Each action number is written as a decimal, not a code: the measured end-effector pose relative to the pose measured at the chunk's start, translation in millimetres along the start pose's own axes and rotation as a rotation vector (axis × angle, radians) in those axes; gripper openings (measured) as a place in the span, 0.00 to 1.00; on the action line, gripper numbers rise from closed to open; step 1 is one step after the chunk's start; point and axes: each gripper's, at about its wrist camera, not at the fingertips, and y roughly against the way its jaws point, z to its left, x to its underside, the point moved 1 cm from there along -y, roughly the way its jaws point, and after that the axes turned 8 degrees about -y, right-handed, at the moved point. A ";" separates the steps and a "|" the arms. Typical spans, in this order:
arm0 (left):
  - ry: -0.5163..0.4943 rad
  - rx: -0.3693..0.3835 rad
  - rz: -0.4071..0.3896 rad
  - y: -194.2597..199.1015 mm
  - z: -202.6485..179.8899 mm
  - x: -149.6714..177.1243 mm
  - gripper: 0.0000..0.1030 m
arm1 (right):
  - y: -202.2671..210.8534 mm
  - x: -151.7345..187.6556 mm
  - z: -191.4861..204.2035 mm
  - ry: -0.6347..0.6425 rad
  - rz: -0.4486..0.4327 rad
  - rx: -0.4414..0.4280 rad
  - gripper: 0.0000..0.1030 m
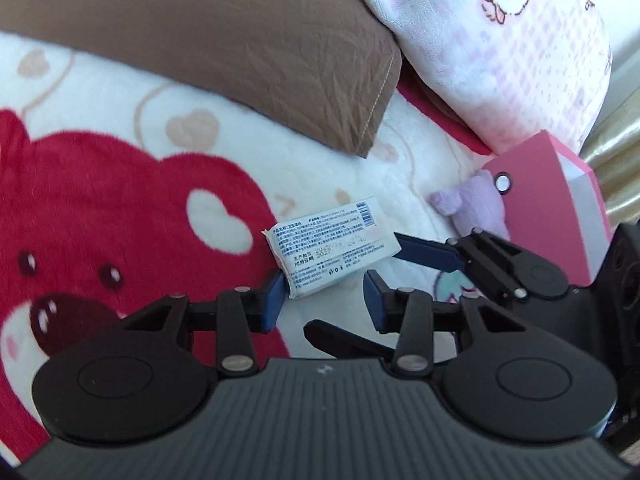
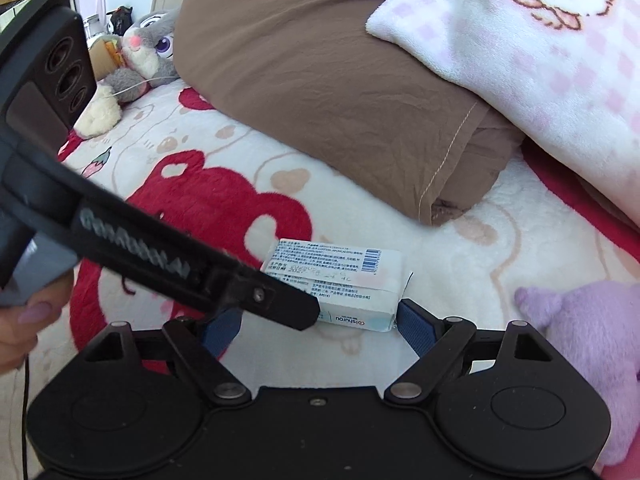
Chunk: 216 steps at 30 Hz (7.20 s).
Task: Organize objects
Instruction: 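Close the left tool on the white-and-blue box and lift it, then carry the white-and-blue box with the left tool into the pink box, then open the left tool to drop the white-and-blue box inside, then move the left tool to the lavender plush toy beside the box, then close the left tool on the lavender plush toy and lift it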
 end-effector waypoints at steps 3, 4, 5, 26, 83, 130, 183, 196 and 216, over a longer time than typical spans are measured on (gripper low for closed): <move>0.042 0.002 0.025 1.2 4.7 0.1 0.45 | 0.4 7.8 -1.0 -0.008 0.008 -0.004 0.86; 0.048 -0.011 0.042 -0.3 6.3 -0.2 0.47 | -0.5 10.3 -1.7 -0.015 0.010 -0.002 0.86; 0.051 -0.022 0.048 -0.6 8.8 -0.5 0.47 | -1.8 13.7 -2.3 -0.018 0.010 -0.001 0.86; 0.134 -0.042 -0.057 -3.3 12.7 -3.8 0.27 | -16.9 21.2 16.8 0.062 -0.061 0.121 0.95; -0.234 -0.004 -0.084 57.3 -257.1 -23.3 0.27 | 219.7 0.2 -19.5 -0.047 -0.158 0.333 0.77; -0.165 -0.109 -0.002 -58.9 -282.8 -105.0 0.39 | 131.4 -23.8 -196.0 -0.400 0.076 0.191 0.77; 0.012 0.213 -0.004 -48.8 -106.9 -19.6 0.28 | 84.2 26.0 11.4 0.431 0.115 0.548 0.59; 0.135 0.345 -0.004 -99.7 -85.1 -20.4 0.22 | 45.5 44.9 7.9 0.544 0.215 0.695 0.47; 0.163 0.352 -0.058 -90.4 -84.4 -14.0 0.07 | 50.6 38.8 -3.1 0.381 0.194 0.661 0.20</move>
